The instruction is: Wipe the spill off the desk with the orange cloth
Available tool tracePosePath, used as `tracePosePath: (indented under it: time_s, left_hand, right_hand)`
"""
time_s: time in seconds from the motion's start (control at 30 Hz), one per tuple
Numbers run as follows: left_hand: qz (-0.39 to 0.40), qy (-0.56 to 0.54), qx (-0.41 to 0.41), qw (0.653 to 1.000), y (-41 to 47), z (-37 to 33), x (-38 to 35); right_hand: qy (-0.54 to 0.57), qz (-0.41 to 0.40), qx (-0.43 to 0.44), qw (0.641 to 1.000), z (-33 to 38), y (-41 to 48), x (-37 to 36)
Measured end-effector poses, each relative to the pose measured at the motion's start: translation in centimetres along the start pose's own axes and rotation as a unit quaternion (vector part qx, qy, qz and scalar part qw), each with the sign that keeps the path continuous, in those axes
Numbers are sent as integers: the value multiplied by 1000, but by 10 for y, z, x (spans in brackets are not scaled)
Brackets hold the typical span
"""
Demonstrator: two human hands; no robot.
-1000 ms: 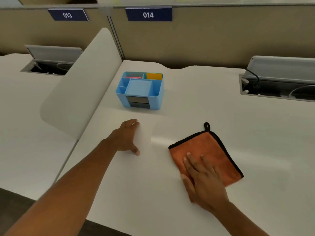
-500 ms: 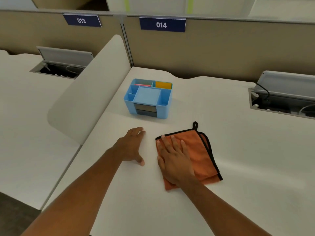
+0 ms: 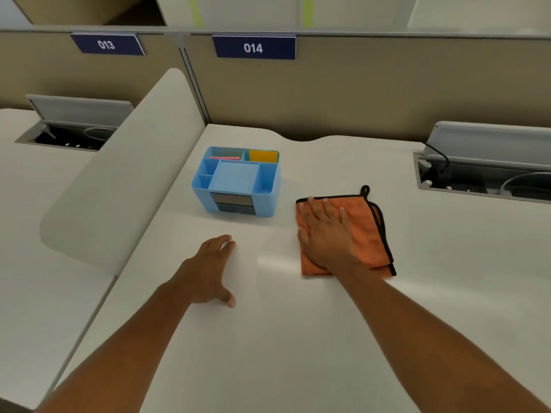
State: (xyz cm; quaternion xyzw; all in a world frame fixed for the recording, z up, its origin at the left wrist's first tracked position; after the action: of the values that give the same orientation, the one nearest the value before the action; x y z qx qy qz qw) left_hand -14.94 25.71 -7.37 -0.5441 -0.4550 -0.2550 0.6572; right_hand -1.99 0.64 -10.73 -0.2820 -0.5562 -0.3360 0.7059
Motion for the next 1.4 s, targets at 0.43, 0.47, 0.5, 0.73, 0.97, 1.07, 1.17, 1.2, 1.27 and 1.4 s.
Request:
tracePosePath:
  time_s: [0.43,0.47,0.5,0.73,0.97,1.07,1.17,1.2,1.27,1.4]
  left_hand:
    - [15,2,-8,1000,-1,-6,0]
    - [15,0,-8,1000,-1,-7,0]
    - [16,-5,-5,1000,-1,-6,0]
    - [21,-7,5,1000,-3,-11,3]
    - [28,16,21,999,1,-9,1]
    - [23,12,13,1000,3,-6,-3]
    - [27,10,13,1000,5,-5,-5]
    - [27,9,13,999,6,-5,-5]
    - [27,6,16,999,8,-2,-7]
    - [32,6,16,999,25,9,-17]
  right_hand:
    - [-17,-30,-144,989,-181,-90,41]
    - [-22,-30,-157,987,-195,-103,43]
    - [-26,-30,-169,985,-206,-115,45]
    - [-39,-47,-243,968,-261,-207,55]
    - [-18,-35,-257,966,-243,-277,45]
    - [-16,-46,-258,965,-222,-299,38]
    - [-12,-39,-259,965,-199,-316,32]
    - [-13,-41,-258,965,-189,-322,30]
    - [-21,-45,-256,965,-167,-335,26]
    - [-19,-27,-269,963,-126,-350,14]
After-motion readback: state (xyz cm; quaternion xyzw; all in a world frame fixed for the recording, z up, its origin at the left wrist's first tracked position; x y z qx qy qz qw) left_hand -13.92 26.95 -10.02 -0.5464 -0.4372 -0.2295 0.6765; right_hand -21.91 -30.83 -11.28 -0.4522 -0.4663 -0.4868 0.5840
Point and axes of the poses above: each hand's wrist, its own y-axis towards the middle knuckle, its own x-axis out of the back of the hand, z = x × y, the point moved 5 cm from there along y, towards the middle knuckle, and after that the axes turned 15 degrees about x, right-handed, at the moved point
